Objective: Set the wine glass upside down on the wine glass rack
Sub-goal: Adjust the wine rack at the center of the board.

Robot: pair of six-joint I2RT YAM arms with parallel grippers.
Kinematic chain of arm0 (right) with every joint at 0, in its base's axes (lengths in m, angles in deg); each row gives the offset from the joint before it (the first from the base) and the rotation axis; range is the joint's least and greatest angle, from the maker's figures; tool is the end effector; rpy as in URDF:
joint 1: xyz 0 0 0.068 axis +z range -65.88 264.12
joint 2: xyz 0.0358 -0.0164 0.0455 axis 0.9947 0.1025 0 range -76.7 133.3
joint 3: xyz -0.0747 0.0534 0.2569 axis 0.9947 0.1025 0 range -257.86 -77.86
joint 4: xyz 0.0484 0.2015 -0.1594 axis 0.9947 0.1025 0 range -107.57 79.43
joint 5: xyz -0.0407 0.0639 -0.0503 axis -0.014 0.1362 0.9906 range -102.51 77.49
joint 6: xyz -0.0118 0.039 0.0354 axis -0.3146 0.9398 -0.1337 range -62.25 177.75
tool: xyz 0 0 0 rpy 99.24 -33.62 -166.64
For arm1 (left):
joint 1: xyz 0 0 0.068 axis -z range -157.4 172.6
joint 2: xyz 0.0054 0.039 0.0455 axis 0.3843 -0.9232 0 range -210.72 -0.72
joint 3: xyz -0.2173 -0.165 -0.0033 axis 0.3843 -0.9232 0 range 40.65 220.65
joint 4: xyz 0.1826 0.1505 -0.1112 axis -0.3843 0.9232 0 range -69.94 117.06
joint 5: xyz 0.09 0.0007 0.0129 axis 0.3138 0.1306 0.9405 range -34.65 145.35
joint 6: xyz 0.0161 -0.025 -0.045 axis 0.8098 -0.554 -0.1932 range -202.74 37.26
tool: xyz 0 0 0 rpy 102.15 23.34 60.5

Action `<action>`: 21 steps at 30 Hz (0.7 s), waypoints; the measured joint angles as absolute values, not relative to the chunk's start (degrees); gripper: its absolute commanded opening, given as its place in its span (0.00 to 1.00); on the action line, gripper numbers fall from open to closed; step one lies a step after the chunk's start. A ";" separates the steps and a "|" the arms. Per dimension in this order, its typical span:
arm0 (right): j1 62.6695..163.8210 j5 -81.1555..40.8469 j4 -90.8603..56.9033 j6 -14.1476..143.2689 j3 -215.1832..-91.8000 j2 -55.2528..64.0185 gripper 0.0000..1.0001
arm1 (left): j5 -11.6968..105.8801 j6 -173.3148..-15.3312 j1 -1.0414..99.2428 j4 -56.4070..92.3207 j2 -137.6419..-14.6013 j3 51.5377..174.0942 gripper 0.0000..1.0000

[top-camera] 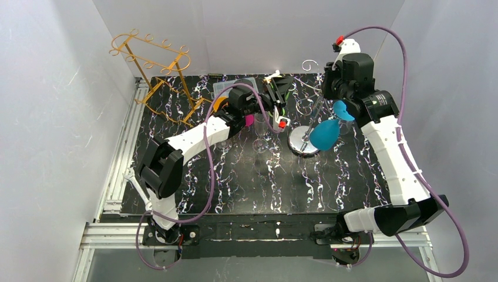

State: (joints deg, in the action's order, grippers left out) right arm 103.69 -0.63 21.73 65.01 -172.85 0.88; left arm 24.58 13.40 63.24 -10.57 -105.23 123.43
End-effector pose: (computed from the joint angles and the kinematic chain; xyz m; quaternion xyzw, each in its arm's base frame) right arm 0.2663 0.0868 0.4613 -0.0308 0.8255 0.0458 0.5617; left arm 0.3215 -0.3000 0.3503 0.6570 0.0434 0.1885 0.7287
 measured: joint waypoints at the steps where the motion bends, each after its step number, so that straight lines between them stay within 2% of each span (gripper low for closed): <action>1: 103.67 -0.59 21.39 64.96 -172.48 0.61 0.20 | 24.52 14.07 63.24 -10.75 -105.53 123.78 0.31; 11: 103.58 -0.28 17.44 64.16 -168.63 -1.68 0.18 | 24.38 19.17 63.20 -10.44 -110.50 131.19 0.08; 21: 103.30 0.91 14.61 62.93 -166.15 -3.20 0.17 | 23.16 20.78 62.85 -8.40 -116.02 139.09 0.03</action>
